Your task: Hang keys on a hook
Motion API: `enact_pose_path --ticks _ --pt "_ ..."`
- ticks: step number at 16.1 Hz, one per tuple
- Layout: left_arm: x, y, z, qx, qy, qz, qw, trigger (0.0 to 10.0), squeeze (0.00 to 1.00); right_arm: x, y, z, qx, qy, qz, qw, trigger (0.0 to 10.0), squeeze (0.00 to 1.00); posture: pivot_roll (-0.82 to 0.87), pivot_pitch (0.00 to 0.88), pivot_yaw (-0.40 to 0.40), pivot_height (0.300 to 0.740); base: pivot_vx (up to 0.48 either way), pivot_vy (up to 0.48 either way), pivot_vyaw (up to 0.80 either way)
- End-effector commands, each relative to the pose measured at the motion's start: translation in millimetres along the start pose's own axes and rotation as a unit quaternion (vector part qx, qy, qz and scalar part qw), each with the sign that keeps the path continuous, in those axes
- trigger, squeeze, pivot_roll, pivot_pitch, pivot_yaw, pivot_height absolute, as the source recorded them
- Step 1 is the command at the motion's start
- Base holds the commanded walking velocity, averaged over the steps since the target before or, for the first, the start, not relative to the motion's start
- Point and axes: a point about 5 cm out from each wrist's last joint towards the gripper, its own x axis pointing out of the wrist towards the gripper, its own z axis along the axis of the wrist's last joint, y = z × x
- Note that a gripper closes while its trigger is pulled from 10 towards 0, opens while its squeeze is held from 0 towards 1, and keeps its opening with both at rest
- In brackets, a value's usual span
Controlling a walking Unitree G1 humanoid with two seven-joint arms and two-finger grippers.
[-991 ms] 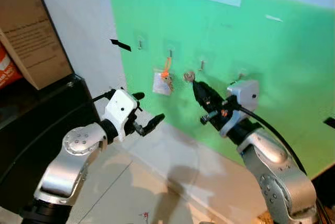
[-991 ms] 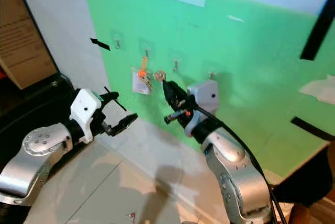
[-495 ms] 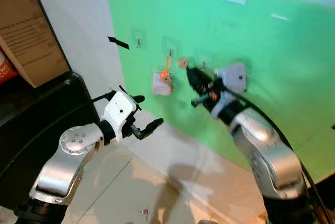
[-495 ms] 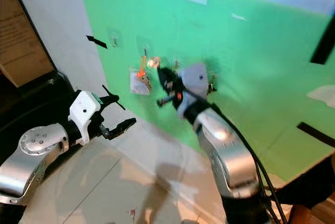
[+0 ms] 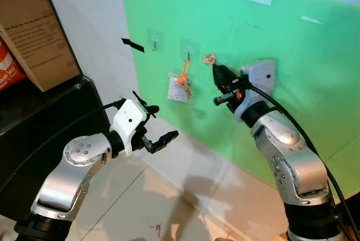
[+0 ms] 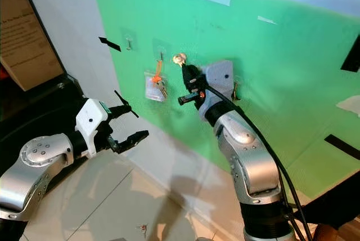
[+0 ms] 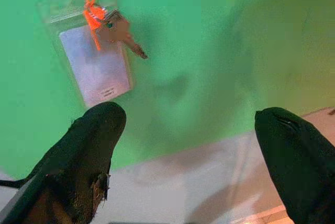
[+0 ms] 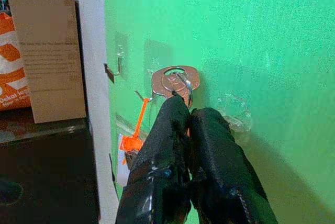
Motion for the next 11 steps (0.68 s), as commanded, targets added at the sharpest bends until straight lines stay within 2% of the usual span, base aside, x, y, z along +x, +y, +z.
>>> enact_pose_path --ticks 1,11 --pt "-2.1 -1.3 5 0.002 -0.008 -0.009 1.000 10.0 0.00 -5.4 -7.7 3 -0.002 -0.005 -0.018 1.000 10.0 0.00 -0.12 0.000 0.017 0.732 0.000 0.000 0.00" --pt "-5.2 -4.1 6 -0.010 -0.015 -0.029 0.999 10.0 0.00 -29.5 -23.5 -6 -0.012 0.018 -0.050 0.998 10.0 0.00 -0.13 0.000 0.016 0.732 0.000 0.000 0.00"
